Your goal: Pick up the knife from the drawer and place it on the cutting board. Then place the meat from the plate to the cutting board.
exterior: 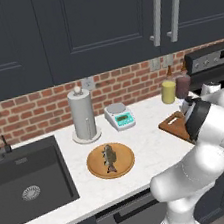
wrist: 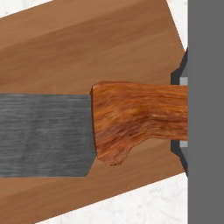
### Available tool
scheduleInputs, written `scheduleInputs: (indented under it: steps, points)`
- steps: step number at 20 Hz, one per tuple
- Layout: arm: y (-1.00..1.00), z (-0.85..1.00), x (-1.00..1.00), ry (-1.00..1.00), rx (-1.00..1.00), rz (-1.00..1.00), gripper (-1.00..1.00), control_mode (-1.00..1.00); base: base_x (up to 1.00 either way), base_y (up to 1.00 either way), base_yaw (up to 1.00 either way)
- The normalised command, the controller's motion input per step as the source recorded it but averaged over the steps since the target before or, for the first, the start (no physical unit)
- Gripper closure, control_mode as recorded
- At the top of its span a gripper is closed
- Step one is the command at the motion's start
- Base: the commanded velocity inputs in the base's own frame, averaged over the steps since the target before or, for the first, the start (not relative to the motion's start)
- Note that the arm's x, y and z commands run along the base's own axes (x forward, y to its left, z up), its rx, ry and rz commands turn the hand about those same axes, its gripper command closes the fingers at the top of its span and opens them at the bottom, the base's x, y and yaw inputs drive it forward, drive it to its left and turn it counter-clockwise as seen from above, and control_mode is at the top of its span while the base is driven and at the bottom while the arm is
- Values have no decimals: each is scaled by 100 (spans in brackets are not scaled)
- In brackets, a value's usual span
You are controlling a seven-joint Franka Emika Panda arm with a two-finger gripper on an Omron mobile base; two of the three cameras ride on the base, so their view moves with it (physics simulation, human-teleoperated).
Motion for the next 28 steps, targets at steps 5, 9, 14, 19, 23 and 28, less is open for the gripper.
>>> scheduleInputs:
  steps: [5, 9, 14, 19, 23, 28]
  points:
    - [-10, -15, 27, 3, 0, 7, 100, -100, 0, 0, 0]
    - [-3, 0, 42, 12, 0, 9, 100, -100, 0, 0, 0]
    - [-3, -1, 47, 14, 0, 10, 100, -100, 0, 0, 0]
    - [-4, -25, 34, 3, 0, 10, 100, -100, 0, 0, 0]
    - [-15, -33, 24, 0, 0, 9, -100, -100, 0, 0, 0]
    - [-9, -12, 11, -1, 0, 8, -100, -100, 0, 0, 0]
